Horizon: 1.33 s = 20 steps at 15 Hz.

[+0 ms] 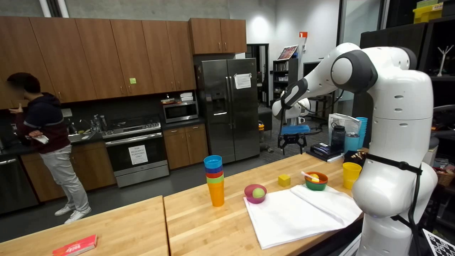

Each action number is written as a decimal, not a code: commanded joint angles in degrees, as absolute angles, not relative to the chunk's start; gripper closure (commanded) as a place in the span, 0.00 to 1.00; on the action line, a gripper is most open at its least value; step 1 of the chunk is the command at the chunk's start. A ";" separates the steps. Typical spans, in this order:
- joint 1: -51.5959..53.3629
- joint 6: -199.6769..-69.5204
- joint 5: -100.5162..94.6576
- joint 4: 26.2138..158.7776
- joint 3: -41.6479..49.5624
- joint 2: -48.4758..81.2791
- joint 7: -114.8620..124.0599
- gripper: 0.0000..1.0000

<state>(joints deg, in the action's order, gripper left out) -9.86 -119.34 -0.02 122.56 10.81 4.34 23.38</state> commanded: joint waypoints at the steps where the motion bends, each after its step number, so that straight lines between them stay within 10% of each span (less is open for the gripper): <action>1: -9.81 -119.17 -0.02 122.43 10.88 4.36 23.35 0.00; 20: -9.85 -128.27 -17.37 128.98 11.47 2.89 19.89 0.00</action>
